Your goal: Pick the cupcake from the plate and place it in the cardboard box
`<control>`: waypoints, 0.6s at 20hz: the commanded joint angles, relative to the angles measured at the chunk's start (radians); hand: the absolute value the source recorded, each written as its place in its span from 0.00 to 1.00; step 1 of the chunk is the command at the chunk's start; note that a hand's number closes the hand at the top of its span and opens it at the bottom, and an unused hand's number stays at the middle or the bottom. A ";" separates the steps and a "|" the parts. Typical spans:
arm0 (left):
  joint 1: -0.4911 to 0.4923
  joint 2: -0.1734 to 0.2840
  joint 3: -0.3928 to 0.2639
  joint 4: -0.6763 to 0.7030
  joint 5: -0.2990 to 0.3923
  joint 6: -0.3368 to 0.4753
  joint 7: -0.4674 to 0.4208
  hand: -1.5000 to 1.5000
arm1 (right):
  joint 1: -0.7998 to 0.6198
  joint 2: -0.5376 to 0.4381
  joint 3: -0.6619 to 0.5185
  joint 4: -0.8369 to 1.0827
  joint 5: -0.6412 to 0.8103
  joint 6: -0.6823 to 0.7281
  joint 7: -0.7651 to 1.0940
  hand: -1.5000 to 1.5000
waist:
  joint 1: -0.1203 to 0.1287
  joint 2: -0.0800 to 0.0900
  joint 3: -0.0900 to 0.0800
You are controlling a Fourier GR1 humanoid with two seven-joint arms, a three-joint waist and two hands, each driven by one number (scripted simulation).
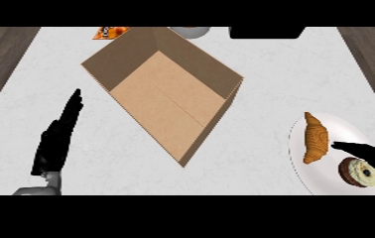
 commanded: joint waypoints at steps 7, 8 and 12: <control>-0.040 0.008 0.051 0.021 0.012 -0.050 0.018 0.50 | -0.019 0.052 -0.049 -0.021 0.040 -0.194 -0.026 1.00 | -0.005 -0.001 0.000; 0.047 0.010 0.036 -0.058 0.013 -0.065 0.028 0.50 | -0.022 0.040 -0.071 0.050 0.042 -0.244 -0.077 1.00 | 0.003 -0.001 0.000; -0.005 -0.022 0.033 0.023 -0.040 -0.023 -0.013 0.50 | -0.059 0.096 -0.055 -0.050 0.054 -0.234 0.005 1.00 | -0.001 0.000 0.000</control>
